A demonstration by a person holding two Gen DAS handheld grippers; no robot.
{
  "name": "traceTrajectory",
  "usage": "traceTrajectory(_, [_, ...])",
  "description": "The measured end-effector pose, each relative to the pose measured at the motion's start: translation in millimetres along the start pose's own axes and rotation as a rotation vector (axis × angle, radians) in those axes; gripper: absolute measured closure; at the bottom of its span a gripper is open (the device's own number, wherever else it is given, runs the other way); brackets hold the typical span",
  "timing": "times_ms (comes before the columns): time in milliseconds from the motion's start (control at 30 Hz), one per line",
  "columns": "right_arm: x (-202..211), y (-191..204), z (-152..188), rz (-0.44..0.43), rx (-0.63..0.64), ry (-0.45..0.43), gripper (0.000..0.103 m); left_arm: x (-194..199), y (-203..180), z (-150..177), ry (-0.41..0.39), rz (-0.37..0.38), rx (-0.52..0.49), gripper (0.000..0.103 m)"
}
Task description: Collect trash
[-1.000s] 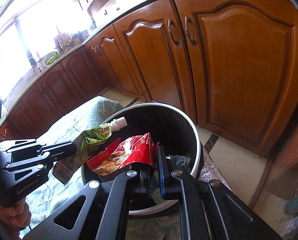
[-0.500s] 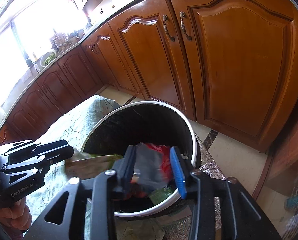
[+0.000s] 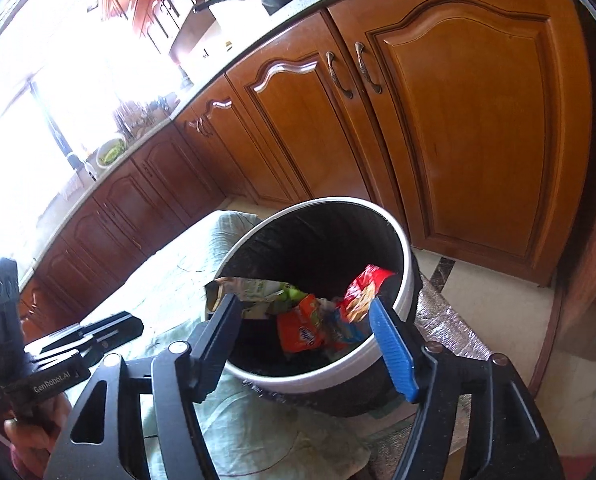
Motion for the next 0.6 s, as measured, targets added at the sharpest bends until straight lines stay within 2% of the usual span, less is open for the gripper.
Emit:
traceTrajectory(133, [11.8, 16.4, 17.6, -0.021, 0.009, -0.047, 0.026, 14.9, 16.8, 29.7, -0.039, 0.007, 0.083, 0.058])
traceTrajectory(200, [18.9, 27.1, 26.6, -0.023, 0.025, -0.075, 0.018, 22.2, 25.9, 42.2, -0.061, 0.013, 0.124, 0.051])
traceTrajectory(267, [25.9, 37.3, 34.9, -0.025, 0.039, -0.106, 0.014, 29.7, 33.7, 52.3, -0.083, 0.017, 0.154, 0.046])
traceTrajectory(467, [45.3, 61.9, 60.1, -0.010, 0.068, -0.188, 0.002, 53.5, 48.4, 80.5, -0.146, -0.012, 0.188, 0.035])
traceTrajectory(600, [59.2, 79.0, 69.9, 0.013, 0.106, -0.233, 0.001, 71.9, 54.4, 95.9, -0.196, -0.009, 0.201, 0.025])
Point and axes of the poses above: each gripper's, at about its wrist camera, not at the fingertips, and x roughly against the way its jaws point, y to its left, z to its underside, the point moved 2 cm from there along -x, roughly the way its jaws point, and after that the axes turned 12 degrees about y, right-handed, at the moved point
